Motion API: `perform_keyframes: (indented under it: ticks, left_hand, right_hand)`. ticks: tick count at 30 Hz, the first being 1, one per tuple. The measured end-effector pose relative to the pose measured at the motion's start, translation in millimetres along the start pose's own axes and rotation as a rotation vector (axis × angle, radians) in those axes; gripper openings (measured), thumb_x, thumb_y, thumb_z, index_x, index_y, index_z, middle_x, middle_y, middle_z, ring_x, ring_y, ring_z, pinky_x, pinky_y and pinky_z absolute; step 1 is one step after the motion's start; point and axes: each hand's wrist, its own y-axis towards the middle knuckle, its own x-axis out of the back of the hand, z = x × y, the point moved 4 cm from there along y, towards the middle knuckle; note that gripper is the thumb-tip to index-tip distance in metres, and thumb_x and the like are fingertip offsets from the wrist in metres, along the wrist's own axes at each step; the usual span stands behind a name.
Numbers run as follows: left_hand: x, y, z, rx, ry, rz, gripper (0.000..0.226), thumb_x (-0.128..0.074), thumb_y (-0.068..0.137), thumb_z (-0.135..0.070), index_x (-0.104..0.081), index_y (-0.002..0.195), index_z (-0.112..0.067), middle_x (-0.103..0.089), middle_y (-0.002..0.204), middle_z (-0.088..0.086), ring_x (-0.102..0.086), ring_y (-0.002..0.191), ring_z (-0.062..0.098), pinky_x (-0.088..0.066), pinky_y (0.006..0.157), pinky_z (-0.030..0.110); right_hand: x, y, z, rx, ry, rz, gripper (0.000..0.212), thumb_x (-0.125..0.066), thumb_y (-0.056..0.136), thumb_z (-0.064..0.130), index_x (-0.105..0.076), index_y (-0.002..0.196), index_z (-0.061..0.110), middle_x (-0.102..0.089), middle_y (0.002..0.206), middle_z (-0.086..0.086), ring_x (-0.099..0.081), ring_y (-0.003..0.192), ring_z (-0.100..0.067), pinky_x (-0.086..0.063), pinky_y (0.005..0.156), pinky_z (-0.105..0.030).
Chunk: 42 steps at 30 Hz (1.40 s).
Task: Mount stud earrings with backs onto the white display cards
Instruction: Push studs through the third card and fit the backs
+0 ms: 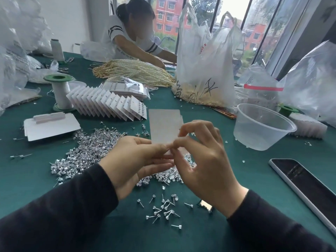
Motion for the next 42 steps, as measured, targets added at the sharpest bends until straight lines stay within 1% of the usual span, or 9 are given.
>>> perform_keyframes:
  ticks: [5, 8, 12, 14, 23, 29, 33, 38, 42]
  left_hand:
    - [0, 0, 2, 0.101, -0.033, 0.078, 0.024, -0.064, 0.06, -0.008, -0.068, 0.075, 0.01, -0.071, 0.074, 0.023, -0.069, 0.06, 0.023, -0.058, 0.053, 0.026]
    - [4, 3, 0, 0.083, 0.016, -0.014, 0.016, -0.061, 0.072, -0.002, -0.062, 0.081, 0.01, -0.069, 0.067, 0.023, -0.066, 0.049, 0.023, -0.055, 0.045, 0.025]
    - [11, 6, -4, 0.051, 0.069, -0.094, 0.013, -0.054, 0.085, -0.005, -0.055, 0.088, 0.007, -0.066, 0.058, 0.022, -0.061, 0.04, 0.023, -0.049, 0.035, 0.021]
    - [12, 7, -3, 0.031, 0.07, -0.108, 0.013, -0.051, 0.088, -0.007, -0.053, 0.087, 0.006, -0.064, 0.053, 0.021, -0.059, 0.037, 0.022, -0.048, 0.034, 0.021]
    - [6, 5, 1, 0.012, 0.124, -0.086, 0.014, -0.059, 0.082, -0.005, -0.061, 0.084, 0.009, -0.069, 0.061, 0.018, -0.061, 0.041, 0.018, -0.052, 0.04, 0.02]
    - [4, 4, 2, 0.032, 0.11, -0.107, 0.018, -0.057, 0.085, -0.004, -0.057, 0.087, 0.014, -0.066, 0.055, 0.018, -0.06, 0.037, 0.019, -0.048, 0.035, 0.019]
    - [5, 5, 1, 0.02, 0.131, -0.115, 0.019, -0.056, 0.086, -0.004, -0.056, 0.088, 0.015, -0.066, 0.053, 0.018, -0.059, 0.036, 0.019, -0.048, 0.034, 0.019]
    - [6, 5, 2, -0.001, 0.189, -0.145, 0.015, -0.057, 0.086, -0.003, -0.058, 0.082, 0.011, -0.064, 0.05, 0.015, -0.057, 0.034, 0.017, -0.047, 0.034, 0.018]
    - [6, 6, 4, -0.056, 0.271, -0.185, 0.017, -0.055, 0.087, -0.003, -0.058, 0.076, 0.009, -0.063, 0.046, 0.011, -0.055, 0.033, 0.015, -0.044, 0.033, 0.017]
  right_hand:
    - [3, 4, -1, -0.077, 0.139, 0.014, 0.002, -0.069, 0.076, 0.007, -0.067, 0.076, 0.006, -0.059, 0.091, -0.007, -0.055, 0.091, -0.023, -0.045, 0.079, -0.035]
    - [13, 8, -26, -0.316, 0.211, 0.04, 0.007, -0.067, 0.08, 0.016, -0.067, 0.086, 0.011, -0.057, 0.092, 0.003, -0.053, 0.092, -0.013, -0.041, 0.08, -0.023]
    - [5, -9, -59, -0.497, 0.062, 0.581, 0.01, -0.069, 0.08, 0.032, -0.072, 0.081, 0.023, -0.057, 0.081, 0.014, -0.048, 0.077, 0.002, -0.033, 0.068, -0.013]
    - [-4, -16, -58, -0.485, 0.05, 0.668, 0.009, -0.068, 0.08, 0.031, -0.072, 0.076, 0.023, -0.056, 0.075, 0.016, -0.048, 0.07, 0.004, -0.033, 0.063, -0.006]
    - [-13, -17, -67, -0.646, 0.137, 0.662, 0.011, -0.065, 0.077, 0.016, -0.067, 0.066, 0.015, -0.057, 0.057, 0.01, -0.049, 0.049, 0.009, -0.037, 0.048, -0.008]
    - [-7, -12, -67, -0.661, 0.193, 0.499, 0.01, -0.065, 0.073, 0.015, -0.063, 0.064, 0.019, -0.059, 0.057, 0.008, -0.049, 0.049, 0.001, -0.039, 0.048, -0.011]
    - [-1, -8, -65, -0.717, 0.32, 0.447, 0.005, -0.064, 0.069, 0.01, -0.063, 0.065, 0.013, -0.063, 0.06, -0.003, -0.052, 0.053, -0.011, -0.046, 0.055, -0.028]
    - [4, -4, -55, -0.623, 0.258, 0.328, 0.008, -0.067, 0.071, 0.009, -0.064, 0.064, 0.013, -0.058, 0.053, 0.005, -0.045, 0.046, -0.003, -0.038, 0.05, -0.017]
    - [8, 1, -39, -0.484, 0.179, 0.216, 0.009, -0.067, 0.072, 0.006, -0.065, 0.066, 0.013, -0.06, 0.062, 0.006, -0.051, 0.061, -0.008, -0.038, 0.057, -0.012]
